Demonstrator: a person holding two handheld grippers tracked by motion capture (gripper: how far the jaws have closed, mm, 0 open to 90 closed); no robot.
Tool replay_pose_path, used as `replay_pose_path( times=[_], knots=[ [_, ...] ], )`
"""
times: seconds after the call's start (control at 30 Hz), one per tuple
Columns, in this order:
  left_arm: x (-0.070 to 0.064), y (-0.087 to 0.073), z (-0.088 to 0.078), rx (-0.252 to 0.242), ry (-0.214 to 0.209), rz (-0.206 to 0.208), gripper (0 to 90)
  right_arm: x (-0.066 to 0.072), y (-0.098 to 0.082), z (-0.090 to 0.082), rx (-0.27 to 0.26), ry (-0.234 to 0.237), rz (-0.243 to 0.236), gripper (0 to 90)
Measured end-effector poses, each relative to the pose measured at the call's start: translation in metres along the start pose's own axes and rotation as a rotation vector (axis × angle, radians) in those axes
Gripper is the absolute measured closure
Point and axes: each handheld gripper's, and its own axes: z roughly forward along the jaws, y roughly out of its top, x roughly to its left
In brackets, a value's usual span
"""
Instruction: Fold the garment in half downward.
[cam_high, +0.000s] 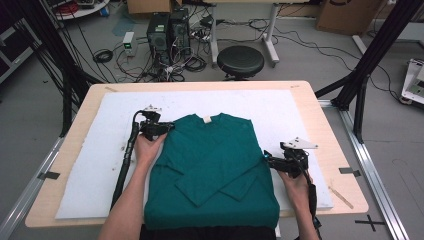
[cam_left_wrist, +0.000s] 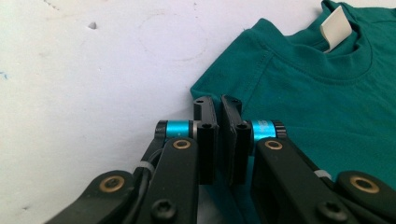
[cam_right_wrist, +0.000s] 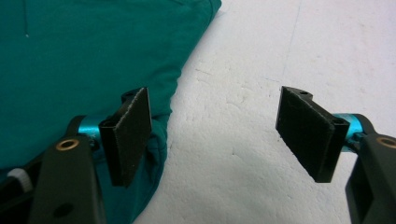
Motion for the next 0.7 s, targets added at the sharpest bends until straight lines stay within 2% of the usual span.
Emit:
replay_pose_path(
  times=[0.1,0.2,0.3,0.37,0.53,0.7],
  knots=[
    [0.000,0.000,0.000,0.001,-0.002,-0.004,84.9,-0.001,0.000,0.000,0.000,0.003,0.006,28.3],
    [0.001,0.000,0.000,-0.001,-0.006,-0.011,84.8,-0.005,0.000,0.000,0.001,0.016,0.047,28.2],
    [0.000,0.000,0.000,0.000,-0.001,-0.009,84.5,-0.006,0.002,0.000,0.019,0.015,0.046,27.9],
    [0.000,0.000,0.000,0.000,0.002,-0.008,84.3,-0.007,0.005,0.002,0.021,0.031,0.045,28.0],
    [0.000,0.000,0.000,0.000,0.004,-0.005,84.7,-0.011,0.026,0.007,0.029,0.059,0.052,27.9],
    [-0.001,0.000,0.000,0.000,0.006,0.000,84.6,-0.015,0.053,0.023,0.052,0.100,0.043,27.9]
  ],
)
